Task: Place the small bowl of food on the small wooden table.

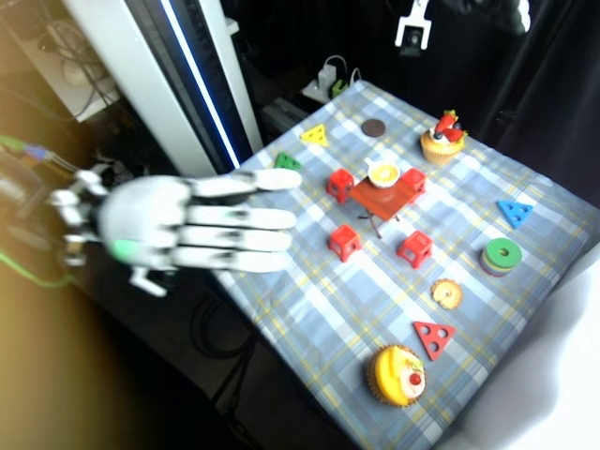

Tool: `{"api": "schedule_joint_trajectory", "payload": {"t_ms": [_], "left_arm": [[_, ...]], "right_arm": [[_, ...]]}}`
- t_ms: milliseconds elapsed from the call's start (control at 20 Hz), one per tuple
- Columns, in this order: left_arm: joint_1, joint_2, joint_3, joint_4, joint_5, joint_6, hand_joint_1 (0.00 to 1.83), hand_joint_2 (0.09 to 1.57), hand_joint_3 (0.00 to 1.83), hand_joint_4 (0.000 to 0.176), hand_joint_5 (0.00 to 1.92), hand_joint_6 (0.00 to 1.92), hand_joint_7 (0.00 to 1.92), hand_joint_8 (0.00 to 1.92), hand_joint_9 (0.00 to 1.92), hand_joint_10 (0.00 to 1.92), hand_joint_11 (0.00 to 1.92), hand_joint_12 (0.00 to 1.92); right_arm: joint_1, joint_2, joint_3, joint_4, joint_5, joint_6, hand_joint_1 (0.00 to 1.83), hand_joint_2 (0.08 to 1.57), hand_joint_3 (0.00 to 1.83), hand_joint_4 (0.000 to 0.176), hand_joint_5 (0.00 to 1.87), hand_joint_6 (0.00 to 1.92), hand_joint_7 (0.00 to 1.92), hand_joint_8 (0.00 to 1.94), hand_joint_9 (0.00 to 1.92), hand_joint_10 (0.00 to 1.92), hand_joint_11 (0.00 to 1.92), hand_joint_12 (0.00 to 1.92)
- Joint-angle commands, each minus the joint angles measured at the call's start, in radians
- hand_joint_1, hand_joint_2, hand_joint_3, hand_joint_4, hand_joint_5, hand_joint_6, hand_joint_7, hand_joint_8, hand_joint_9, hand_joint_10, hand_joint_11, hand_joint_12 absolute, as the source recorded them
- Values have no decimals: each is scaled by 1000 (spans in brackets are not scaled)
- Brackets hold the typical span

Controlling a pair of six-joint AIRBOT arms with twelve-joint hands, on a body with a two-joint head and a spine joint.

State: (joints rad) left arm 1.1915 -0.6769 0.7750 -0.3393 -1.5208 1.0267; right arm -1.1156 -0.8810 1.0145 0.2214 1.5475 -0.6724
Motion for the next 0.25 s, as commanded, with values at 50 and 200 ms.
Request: {"api": "schedule_joint_trajectory", "payload": {"t_ms": [50, 200], "left_arm": [[-2, -13, 22, 20, -159, -55, 279, 1062, 9, 14, 36, 0, 97, 5, 110, 7, 0, 380], [-2, -34, 45, 29, -213, -160, 131, 1209, 15, 0, 4, 0, 128, 5, 80, 2, 0, 123]], "right_arm": [[8, 4, 4, -13, 171, 3, 740, 1043, 7, 125, 87, 2, 144, 6, 134, 14, 54, 34], [9, 9, -8, -66, 215, 3, 618, 1142, 18, 134, 32, 1, 131, 0, 112, 2, 17, 10]]}}
